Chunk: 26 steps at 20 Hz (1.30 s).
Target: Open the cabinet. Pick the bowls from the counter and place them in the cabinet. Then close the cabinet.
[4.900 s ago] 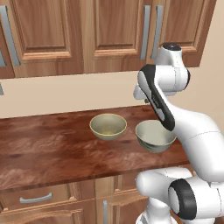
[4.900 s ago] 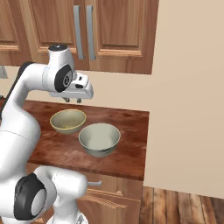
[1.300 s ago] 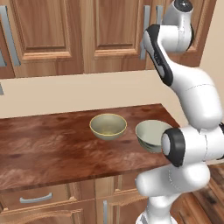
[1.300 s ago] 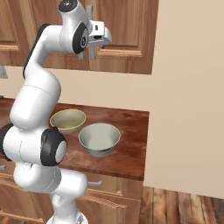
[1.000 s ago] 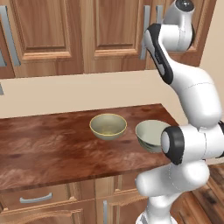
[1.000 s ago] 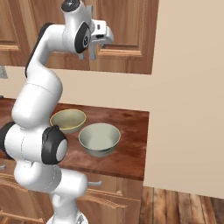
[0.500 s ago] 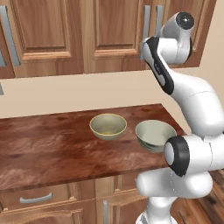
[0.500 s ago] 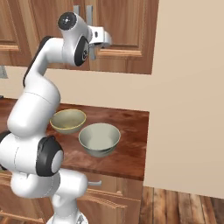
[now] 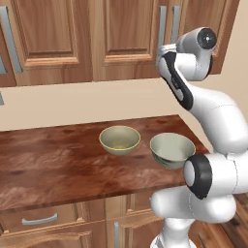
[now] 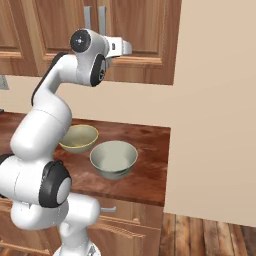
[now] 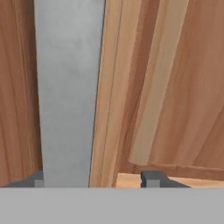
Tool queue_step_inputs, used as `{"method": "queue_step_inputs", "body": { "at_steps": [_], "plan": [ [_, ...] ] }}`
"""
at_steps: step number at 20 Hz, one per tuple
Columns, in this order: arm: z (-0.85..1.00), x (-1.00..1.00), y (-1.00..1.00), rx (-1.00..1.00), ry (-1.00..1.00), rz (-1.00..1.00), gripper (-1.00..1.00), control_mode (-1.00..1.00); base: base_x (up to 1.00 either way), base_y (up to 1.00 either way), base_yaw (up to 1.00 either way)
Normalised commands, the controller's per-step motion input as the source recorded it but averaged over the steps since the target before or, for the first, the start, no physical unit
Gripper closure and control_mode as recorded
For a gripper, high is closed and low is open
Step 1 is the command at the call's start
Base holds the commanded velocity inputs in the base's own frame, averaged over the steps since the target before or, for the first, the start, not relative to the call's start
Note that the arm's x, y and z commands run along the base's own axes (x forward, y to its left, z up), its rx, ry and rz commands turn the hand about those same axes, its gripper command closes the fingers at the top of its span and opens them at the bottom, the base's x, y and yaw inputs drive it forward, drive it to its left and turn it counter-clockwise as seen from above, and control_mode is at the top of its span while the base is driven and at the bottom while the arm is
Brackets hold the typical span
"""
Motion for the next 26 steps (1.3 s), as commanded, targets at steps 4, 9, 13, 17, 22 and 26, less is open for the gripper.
{"method": "queue_step_inputs", "body": {
  "at_steps": [4, 9, 13, 17, 22, 26],
  "plan": [
    [-0.16, 0.19, 0.26, 0.03, 0.0, 0.0, 1.0, -1.0, 0.0, 0.0, 0.0],
    [-0.36, 0.0, 0.81, 0.14, 0.0, 0.0, 1.0, -1.0, 0.0, 0.0, 0.0],
    [-0.16, -0.33, -0.05, 0.18, 0.0, 0.02, 1.0, -1.0, 0.0, 0.0, 0.0],
    [-0.07, -0.95, -0.92, 0.18, -0.28, 0.03, 1.0, -1.0, 0.0, 0.0, 0.0],
    [-0.08, -1.0, -1.0, 0.18, -0.54, 0.02, 1.0, -1.0, 0.0, 0.0, 0.0],
    [0.01, -1.0, -1.0, 0.22, -0.52, 0.01, 1.0, -1.0, 0.0, 0.0, 0.0]
  ]
}}
